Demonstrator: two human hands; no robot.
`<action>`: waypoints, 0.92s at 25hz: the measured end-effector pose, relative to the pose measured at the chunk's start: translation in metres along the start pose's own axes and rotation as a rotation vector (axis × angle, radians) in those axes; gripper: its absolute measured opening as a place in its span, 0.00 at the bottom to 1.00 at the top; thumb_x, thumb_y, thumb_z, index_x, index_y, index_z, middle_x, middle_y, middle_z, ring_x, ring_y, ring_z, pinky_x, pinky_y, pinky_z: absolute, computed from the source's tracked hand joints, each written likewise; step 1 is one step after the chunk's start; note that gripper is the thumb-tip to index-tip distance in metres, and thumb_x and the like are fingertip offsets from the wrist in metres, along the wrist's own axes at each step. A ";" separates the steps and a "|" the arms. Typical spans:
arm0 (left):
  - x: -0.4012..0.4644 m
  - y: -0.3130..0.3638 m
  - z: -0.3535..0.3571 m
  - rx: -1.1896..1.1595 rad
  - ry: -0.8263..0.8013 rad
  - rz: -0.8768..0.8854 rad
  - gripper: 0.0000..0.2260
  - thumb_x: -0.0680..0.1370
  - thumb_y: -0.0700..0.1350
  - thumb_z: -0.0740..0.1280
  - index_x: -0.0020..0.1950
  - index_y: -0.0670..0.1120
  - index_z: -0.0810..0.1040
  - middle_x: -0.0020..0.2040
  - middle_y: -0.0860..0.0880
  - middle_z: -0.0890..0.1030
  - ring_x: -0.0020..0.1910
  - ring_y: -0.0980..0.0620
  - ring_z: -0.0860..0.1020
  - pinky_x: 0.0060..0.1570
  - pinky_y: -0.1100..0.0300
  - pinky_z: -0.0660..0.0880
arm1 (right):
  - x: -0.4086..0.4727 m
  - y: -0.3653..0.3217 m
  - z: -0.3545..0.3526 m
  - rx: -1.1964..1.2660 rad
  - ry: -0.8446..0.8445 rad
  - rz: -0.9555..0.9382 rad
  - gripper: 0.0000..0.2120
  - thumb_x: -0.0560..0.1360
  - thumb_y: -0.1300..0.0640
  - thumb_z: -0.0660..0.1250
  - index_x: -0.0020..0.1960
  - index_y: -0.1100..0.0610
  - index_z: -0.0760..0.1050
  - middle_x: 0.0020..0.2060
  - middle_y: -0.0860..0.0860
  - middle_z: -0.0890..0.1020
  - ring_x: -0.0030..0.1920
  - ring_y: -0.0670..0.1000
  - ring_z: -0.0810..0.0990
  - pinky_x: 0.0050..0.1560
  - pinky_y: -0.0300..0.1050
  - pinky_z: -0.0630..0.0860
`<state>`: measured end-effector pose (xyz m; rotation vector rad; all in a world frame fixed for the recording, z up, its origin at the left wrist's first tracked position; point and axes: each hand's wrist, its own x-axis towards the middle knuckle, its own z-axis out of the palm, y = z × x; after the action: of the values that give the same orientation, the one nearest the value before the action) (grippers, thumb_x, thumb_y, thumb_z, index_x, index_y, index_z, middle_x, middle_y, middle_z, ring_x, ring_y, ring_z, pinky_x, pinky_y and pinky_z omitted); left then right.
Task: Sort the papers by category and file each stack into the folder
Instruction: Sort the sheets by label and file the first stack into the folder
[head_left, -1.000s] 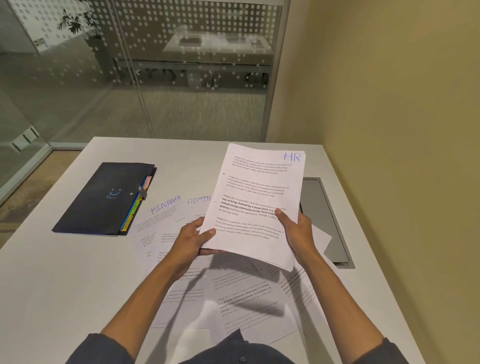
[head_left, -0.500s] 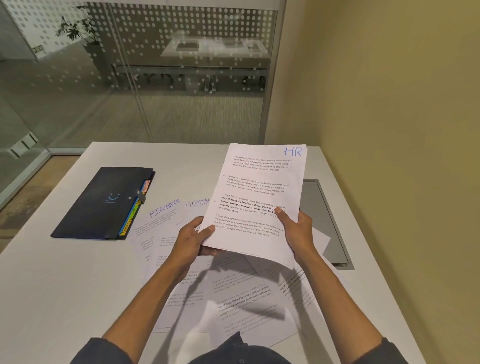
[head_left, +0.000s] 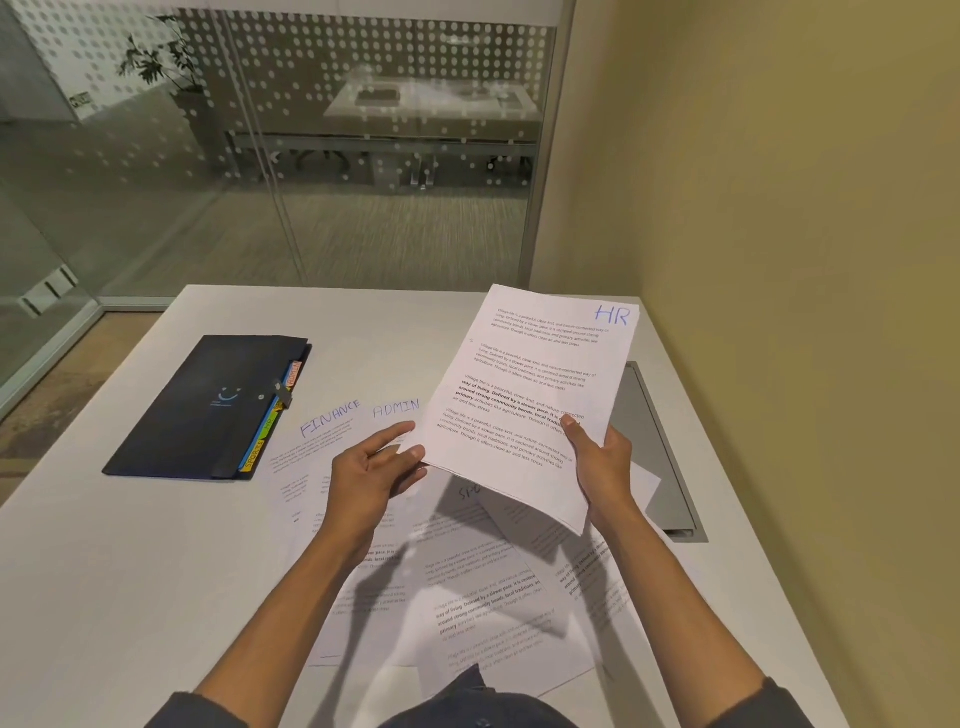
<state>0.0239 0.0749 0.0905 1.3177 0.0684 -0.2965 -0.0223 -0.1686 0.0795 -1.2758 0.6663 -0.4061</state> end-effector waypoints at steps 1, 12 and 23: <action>0.001 0.000 0.000 0.008 0.009 0.004 0.16 0.73 0.34 0.71 0.60 0.44 0.80 0.48 0.40 0.85 0.49 0.45 0.84 0.46 0.61 0.81 | 0.001 0.000 0.000 -0.001 0.000 -0.001 0.09 0.78 0.59 0.69 0.58 0.57 0.79 0.51 0.51 0.85 0.50 0.52 0.84 0.46 0.44 0.81; 0.000 -0.004 0.004 0.073 0.171 0.040 0.17 0.75 0.33 0.70 0.63 0.41 0.78 0.43 0.51 0.85 0.47 0.50 0.84 0.44 0.63 0.81 | -0.001 0.004 0.009 -0.069 0.027 -0.036 0.14 0.79 0.58 0.68 0.63 0.60 0.77 0.54 0.52 0.84 0.49 0.50 0.84 0.38 0.36 0.79; -0.001 0.000 0.003 0.017 0.114 0.063 0.17 0.77 0.32 0.66 0.64 0.43 0.77 0.49 0.51 0.84 0.46 0.53 0.84 0.50 0.59 0.80 | 0.000 0.010 0.012 -0.056 0.050 -0.012 0.15 0.79 0.59 0.67 0.65 0.60 0.76 0.57 0.53 0.83 0.55 0.53 0.83 0.50 0.45 0.80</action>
<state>0.0226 0.0722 0.0914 1.3506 0.1200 -0.1690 -0.0155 -0.1575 0.0715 -1.3267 0.7162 -0.4328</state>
